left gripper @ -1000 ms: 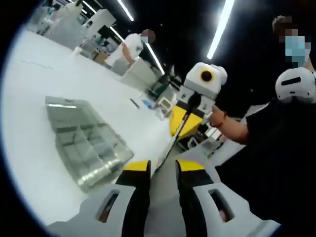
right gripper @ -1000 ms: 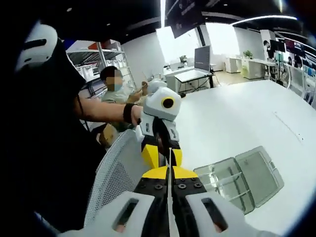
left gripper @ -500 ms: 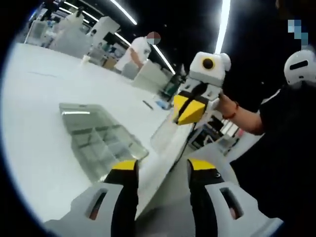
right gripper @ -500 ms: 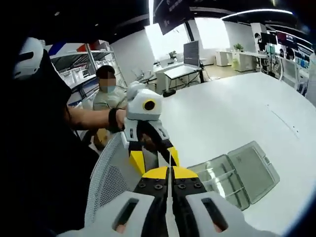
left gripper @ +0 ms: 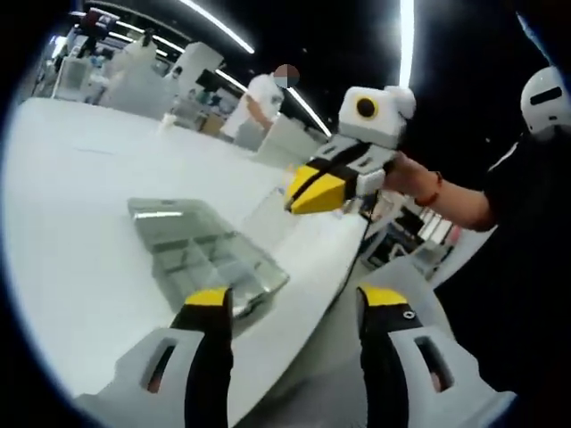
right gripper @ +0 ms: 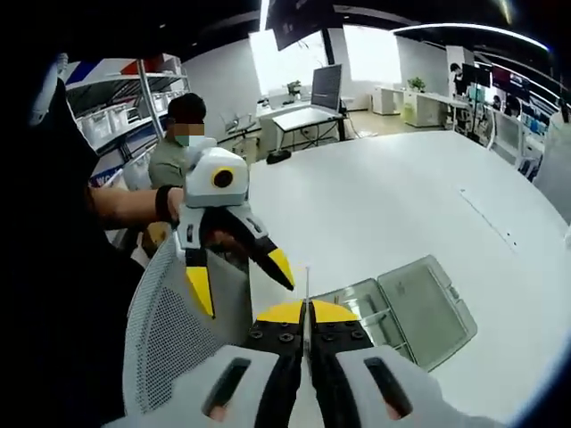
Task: Insert the divider into the dual guide fixture by aligning both edges with the guide slots and pushing it downward to the bottom, including one-sided entry, uneven engagement, binding, and posture correction.
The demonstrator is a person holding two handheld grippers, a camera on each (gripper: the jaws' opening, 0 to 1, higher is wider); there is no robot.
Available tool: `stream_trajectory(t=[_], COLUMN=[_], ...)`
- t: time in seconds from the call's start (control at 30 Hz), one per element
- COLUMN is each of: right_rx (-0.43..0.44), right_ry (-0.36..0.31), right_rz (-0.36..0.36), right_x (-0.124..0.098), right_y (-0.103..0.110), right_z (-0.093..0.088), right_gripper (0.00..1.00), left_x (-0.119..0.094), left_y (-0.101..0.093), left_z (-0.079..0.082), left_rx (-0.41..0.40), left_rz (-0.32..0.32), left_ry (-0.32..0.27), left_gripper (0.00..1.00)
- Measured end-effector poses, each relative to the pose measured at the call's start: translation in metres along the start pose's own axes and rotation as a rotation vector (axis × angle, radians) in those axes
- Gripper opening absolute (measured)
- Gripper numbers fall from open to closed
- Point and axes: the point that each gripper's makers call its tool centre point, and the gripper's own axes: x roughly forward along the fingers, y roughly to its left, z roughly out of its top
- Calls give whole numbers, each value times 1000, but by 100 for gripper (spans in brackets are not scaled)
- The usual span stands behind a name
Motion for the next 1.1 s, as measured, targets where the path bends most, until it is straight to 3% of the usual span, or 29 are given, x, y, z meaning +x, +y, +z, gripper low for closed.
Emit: stream_trajectory(t=[0.4, 0.53, 1.0, 1.1], right_rx=[-34, -95, -160, -194], right_ry=[54, 92, 142, 153], right_rz=[-10, -32, -30, -27], right_x=[10, 16, 28, 33], right_y=[-13, -19, -26, -28], right_z=[0, -4, -10, -13], right_gripper=[0, 0, 0, 0], left_x=[-4, -6, -10, -11], left_y=[2, 6, 12, 10], left_z=[-2, -4, 3, 8], left_rx=[68, 91, 117, 102], left_rz=[52, 88, 134, 126], left_ry=[12, 21, -21, -56], left_gripper=[67, 74, 89, 99])
